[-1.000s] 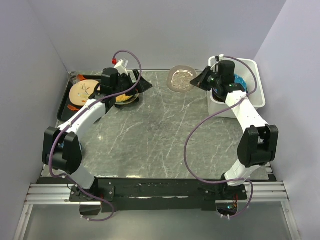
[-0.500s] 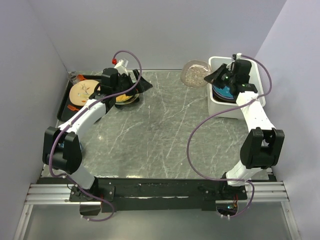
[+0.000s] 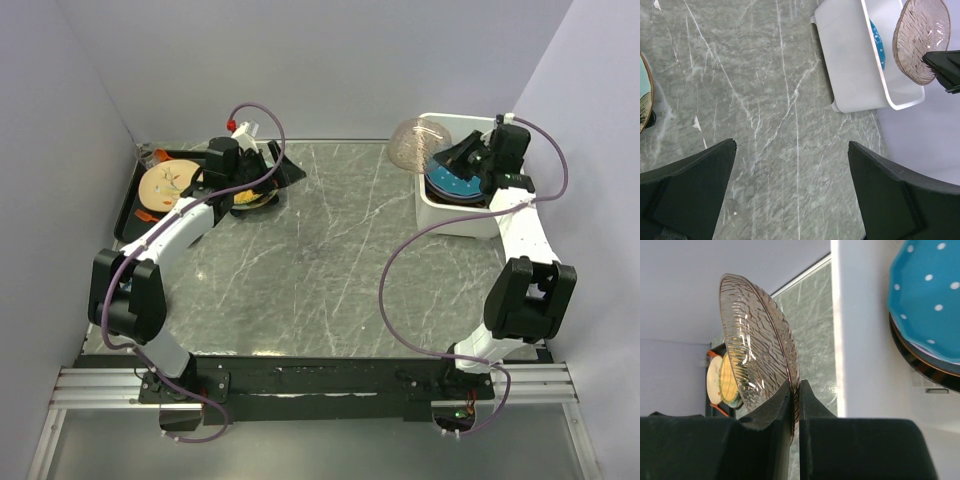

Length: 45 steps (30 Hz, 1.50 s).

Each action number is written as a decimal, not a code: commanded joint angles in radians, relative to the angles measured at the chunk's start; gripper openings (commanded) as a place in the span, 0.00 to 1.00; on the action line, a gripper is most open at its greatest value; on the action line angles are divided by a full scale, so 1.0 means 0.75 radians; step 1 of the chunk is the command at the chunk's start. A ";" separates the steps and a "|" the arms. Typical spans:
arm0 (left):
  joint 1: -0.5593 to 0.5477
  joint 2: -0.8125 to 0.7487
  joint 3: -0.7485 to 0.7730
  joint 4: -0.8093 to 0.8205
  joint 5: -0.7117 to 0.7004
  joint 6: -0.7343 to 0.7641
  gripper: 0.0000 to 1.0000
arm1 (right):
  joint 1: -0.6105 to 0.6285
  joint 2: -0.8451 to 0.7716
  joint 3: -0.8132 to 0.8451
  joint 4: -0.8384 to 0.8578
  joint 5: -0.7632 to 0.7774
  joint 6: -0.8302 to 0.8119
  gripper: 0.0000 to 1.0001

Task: Place the plates into the plastic bin on the countertop
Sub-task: Place the plate in the plastic bin.

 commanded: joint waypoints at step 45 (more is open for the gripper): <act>-0.006 -0.016 -0.081 0.022 0.000 0.010 0.99 | -0.257 0.238 -0.078 0.369 0.072 0.201 0.07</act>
